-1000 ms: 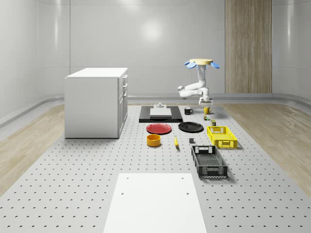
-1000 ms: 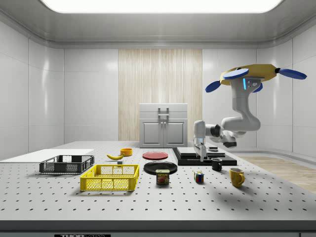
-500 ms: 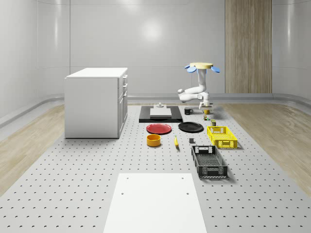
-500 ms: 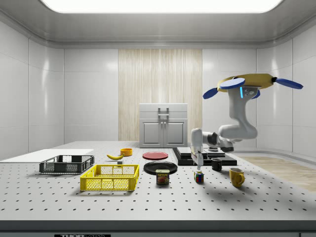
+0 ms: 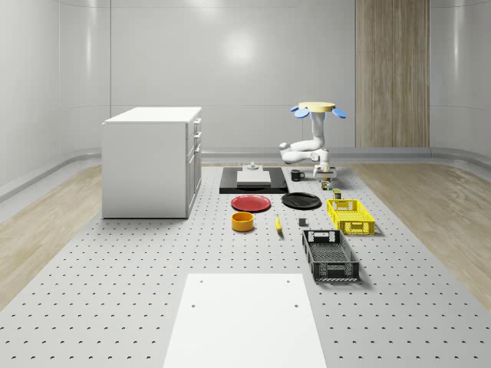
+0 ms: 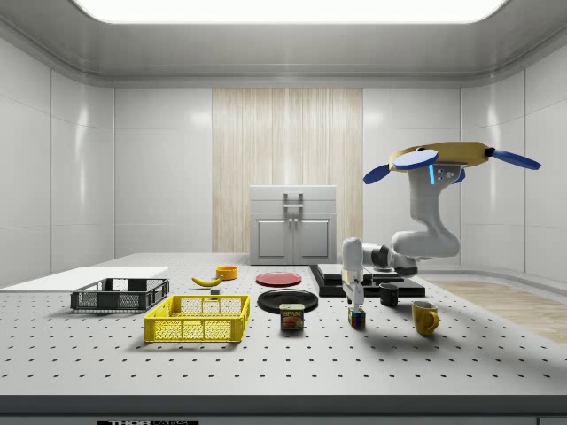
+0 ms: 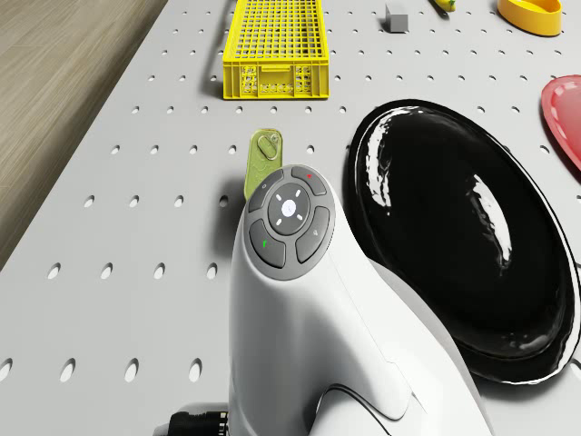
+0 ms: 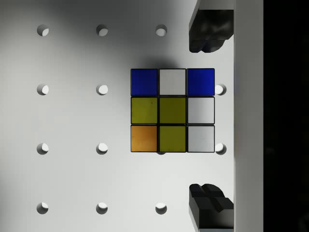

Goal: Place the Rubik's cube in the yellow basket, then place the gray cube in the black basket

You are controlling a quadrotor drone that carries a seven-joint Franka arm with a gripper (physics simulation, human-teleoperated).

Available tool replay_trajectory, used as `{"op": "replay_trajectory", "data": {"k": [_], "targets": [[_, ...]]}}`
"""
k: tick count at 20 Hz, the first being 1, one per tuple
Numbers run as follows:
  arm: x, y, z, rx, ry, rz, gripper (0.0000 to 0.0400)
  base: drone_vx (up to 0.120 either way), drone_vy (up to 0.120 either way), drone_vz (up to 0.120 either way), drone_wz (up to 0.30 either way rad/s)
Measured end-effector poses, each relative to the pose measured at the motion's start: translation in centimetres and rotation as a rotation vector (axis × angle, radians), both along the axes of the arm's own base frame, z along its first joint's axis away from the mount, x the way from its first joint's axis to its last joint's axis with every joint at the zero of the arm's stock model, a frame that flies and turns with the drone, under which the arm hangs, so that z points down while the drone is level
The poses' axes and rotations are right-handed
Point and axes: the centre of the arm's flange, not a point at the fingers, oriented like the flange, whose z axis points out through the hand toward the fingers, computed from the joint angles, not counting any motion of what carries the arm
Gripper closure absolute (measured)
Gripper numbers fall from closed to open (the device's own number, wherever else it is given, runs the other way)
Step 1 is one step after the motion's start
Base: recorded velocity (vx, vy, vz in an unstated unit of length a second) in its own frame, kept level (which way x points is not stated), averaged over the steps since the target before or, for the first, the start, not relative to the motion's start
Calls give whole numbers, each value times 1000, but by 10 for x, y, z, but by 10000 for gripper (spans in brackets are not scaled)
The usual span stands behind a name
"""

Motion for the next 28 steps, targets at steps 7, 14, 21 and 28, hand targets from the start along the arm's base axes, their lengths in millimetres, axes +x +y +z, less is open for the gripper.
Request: {"op": "replay_trajectory", "data": {"k": [7,14,21,28], "targets": [[0,0,26,0,0,0,0,0,0,0,0],[0,-4,40,0,0,0,0,0,0,0,0],[-1,-6,47,0,0,0,0,0,0,0,0],[-3,-6,49,0,0,1,53,0,0,0,0]]}}
